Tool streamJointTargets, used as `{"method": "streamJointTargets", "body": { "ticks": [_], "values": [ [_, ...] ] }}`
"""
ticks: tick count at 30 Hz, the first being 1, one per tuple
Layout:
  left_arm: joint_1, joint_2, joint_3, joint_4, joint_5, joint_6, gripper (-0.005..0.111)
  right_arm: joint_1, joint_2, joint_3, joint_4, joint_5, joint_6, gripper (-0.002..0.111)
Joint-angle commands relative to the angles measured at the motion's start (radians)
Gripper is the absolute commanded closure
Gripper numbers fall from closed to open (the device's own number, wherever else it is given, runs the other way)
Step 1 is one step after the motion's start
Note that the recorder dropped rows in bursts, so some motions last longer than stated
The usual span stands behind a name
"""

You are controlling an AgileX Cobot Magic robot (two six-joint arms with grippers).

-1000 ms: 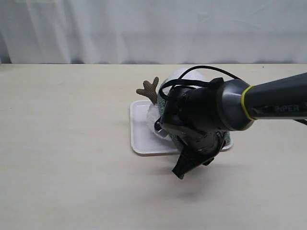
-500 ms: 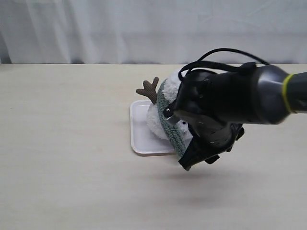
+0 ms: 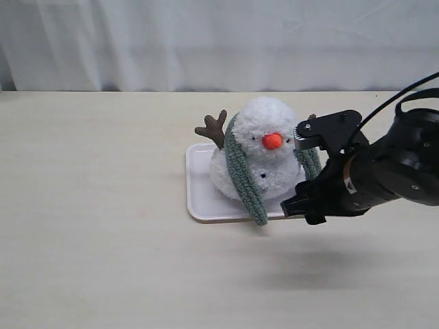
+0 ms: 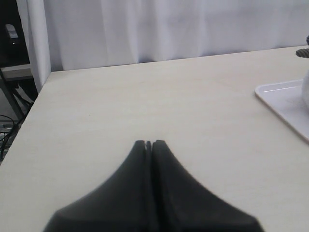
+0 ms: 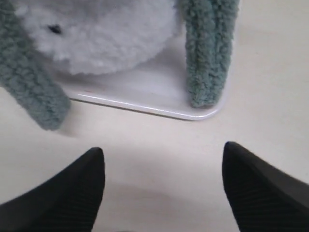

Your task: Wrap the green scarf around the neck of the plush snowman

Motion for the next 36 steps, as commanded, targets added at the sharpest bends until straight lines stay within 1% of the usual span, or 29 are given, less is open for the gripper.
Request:
{"method": "streamJointTargets", "body": {
  "ticks": [1,3,4,8,11,16,25,27,30,33,36],
  "values": [
    [-0.001,-0.003,0.003,0.000,-0.014,0.001,0.107,-0.094,0.025,0.014,-0.042,-0.075,0.003,0.043],
    [-0.001,-0.003,0.003,0.000,-0.014,0.001,0.107,-0.127,0.031,0.014,-0.051,-0.147,-0.002,0.042],
    [-0.001,-0.003,0.003,0.000,-0.014,0.001,0.107,-0.142,0.035,0.014,-0.051,-0.211,-0.014,0.042],
    [-0.001,-0.003,0.003,0.000,-0.014,0.001,0.107,-0.173,0.071,0.014,-0.053,-0.370,-0.052,0.042],
    [-0.001,-0.003,0.003,0.000,-0.009,0.001,0.107,-0.203,0.120,0.002,-0.069,-0.381,-0.073,0.043],
    [-0.001,-0.003,0.003,0.000,-0.011,0.001,0.107,-0.230,0.167,0.000,-0.161,-0.400,-0.081,0.044],
    [-0.001,-0.003,0.003,0.000,-0.011,0.001,0.107,-0.230,0.256,0.000,-0.180,-0.562,-0.081,0.045],
    [-0.001,-0.003,0.003,0.000,-0.011,0.001,0.107,-0.230,0.276,0.000,-0.171,-0.582,-0.081,0.048],
    [-0.001,-0.003,0.003,0.000,-0.011,0.001,0.107,-0.230,0.302,0.000,-0.156,-0.575,-0.081,0.059],
    [-0.001,-0.003,0.003,0.000,-0.011,0.001,0.107,-0.230,0.303,0.000,-0.156,-0.531,-0.078,0.071],
    [-0.001,-0.003,0.003,0.000,-0.011,0.001,0.107,-0.230,0.294,0.000,-0.152,-0.474,-0.072,0.087]
  ]
}}
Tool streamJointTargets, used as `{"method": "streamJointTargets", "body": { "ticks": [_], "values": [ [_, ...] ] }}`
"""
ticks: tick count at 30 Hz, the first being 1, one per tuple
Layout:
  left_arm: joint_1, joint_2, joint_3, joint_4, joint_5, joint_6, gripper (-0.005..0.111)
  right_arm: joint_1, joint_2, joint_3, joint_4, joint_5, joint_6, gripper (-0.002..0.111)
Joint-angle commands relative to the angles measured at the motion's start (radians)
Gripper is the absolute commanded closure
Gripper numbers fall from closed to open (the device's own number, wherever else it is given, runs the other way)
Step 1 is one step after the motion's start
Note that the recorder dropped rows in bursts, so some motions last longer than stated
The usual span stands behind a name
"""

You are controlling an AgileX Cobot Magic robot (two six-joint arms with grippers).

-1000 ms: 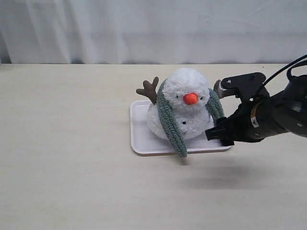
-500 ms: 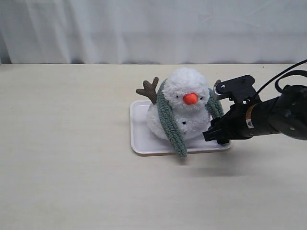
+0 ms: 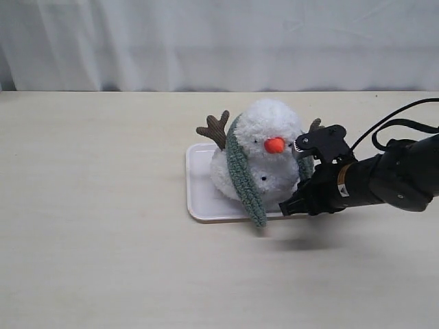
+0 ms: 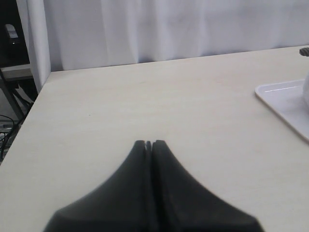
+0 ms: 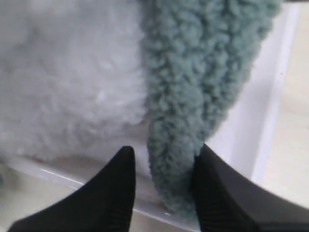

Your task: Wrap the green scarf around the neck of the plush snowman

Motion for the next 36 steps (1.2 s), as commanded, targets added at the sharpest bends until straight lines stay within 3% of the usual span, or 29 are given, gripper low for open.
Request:
{"method": "streamJointTargets", "body": {
  "ticks": [1,4,16,25,36],
  "values": [
    [-0.001,-0.003,0.003,0.000,-0.011,0.001,0.107,-0.004,-0.016,-0.003,0.013,0.074,0.004,0.093],
    [-0.001,-0.003,0.003,0.000,-0.011,0.001,0.107,-0.004,-0.047,0.011,0.013,0.082,0.004,0.104],
    [-0.001,-0.003,0.003,0.000,-0.013,0.001,0.107,0.103,-0.191,0.022,0.206,0.107,0.004,0.104],
    [-0.001,-0.003,0.003,0.000,-0.013,0.001,0.107,0.148,-0.203,0.020,0.382,0.274,-0.010,0.104],
    [-0.001,-0.003,0.003,0.000,-0.013,0.001,0.107,0.148,-0.203,0.020,0.838,0.293,-0.424,0.104]
  ]
}}
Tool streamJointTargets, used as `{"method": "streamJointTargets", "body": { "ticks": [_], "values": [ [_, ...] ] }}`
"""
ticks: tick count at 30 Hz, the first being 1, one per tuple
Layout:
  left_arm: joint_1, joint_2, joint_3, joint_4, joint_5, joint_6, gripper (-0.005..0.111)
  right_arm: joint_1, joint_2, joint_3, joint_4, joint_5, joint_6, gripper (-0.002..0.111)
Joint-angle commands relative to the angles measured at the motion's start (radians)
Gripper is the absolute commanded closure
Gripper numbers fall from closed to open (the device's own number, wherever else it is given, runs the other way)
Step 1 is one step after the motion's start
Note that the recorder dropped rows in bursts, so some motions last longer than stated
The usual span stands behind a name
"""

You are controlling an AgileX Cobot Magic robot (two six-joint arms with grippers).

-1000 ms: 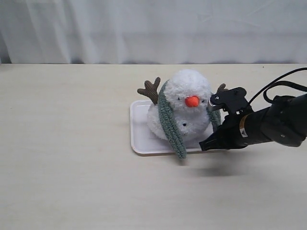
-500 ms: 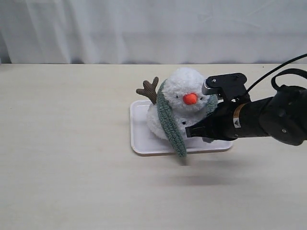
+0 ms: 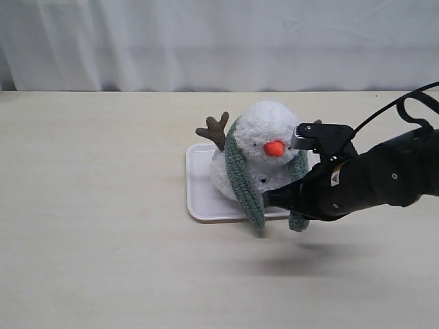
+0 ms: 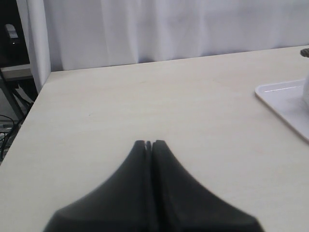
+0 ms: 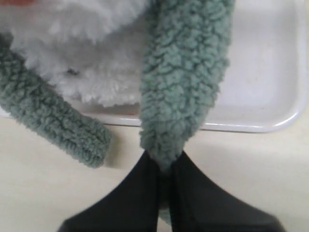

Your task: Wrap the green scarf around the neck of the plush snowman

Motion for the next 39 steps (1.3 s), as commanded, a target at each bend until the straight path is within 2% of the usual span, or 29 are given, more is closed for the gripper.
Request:
{"method": "streamJointTargets", "body": {
  "ticks": [1,12,17,22,30,39],
  "values": [
    [-0.001,-0.003,0.003,0.000,-0.013,0.001,0.107,0.001,-0.008,0.004,0.188,0.009,-0.205,0.104],
    [-0.001,-0.003,0.003,0.000,-0.010,0.001,0.107,0.001,-0.008,-0.034,0.648,0.047,-0.586,0.104],
    [-0.001,-0.003,0.003,0.000,-0.010,0.001,0.107,0.001,-0.008,-0.034,0.837,0.050,-0.644,0.104],
    [-0.001,-0.003,0.003,0.000,-0.010,0.001,0.107,0.001,-0.008,-0.034,0.939,0.024,-0.644,0.104],
    [-0.001,-0.003,0.003,-0.003,-0.012,0.001,0.107,0.001,0.095,-0.034,0.940,-0.017,-0.671,0.104],
    [-0.001,-0.003,0.003,-0.003,-0.012,0.001,0.107,0.001,0.095,-0.034,0.940,-0.013,-0.733,0.070]
  ]
}}
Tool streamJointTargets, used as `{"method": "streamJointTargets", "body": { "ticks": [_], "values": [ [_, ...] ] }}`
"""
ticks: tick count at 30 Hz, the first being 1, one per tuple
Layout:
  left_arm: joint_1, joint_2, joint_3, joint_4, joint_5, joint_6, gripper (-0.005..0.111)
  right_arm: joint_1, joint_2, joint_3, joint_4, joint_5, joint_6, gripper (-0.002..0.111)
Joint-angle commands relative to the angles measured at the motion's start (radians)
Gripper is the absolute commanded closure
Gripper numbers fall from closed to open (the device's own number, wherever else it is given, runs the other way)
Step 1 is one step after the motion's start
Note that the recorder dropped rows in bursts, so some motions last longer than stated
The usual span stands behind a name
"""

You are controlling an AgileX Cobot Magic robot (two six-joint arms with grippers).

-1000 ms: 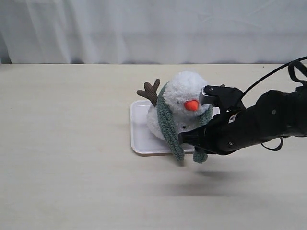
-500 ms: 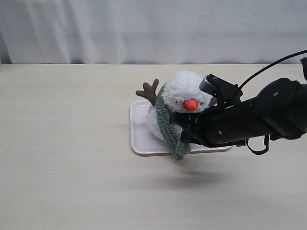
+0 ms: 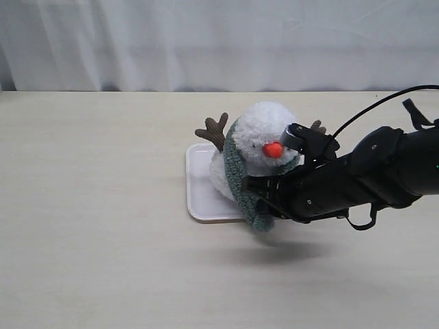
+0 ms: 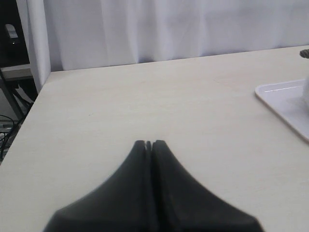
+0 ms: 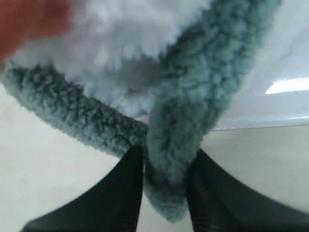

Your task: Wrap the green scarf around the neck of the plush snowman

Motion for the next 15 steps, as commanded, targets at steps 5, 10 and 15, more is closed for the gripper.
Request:
{"method": "streamJointTargets", "body": {
  "ticks": [5,10,15],
  "values": [
    [-0.001,-0.003,0.003,-0.003,-0.012,0.001,0.107,0.001,0.002,-0.001,-0.002,0.053,-0.129,0.044],
    [-0.001,-0.003,0.003,-0.003,-0.012,0.001,0.107,0.007,0.002,-0.001,-0.002,0.047,-0.142,0.043],
    [-0.001,-0.003,0.003,-0.003,-0.012,0.001,0.107,0.080,0.015,-0.001,-0.004,-0.051,-0.180,0.043]
  ]
}}
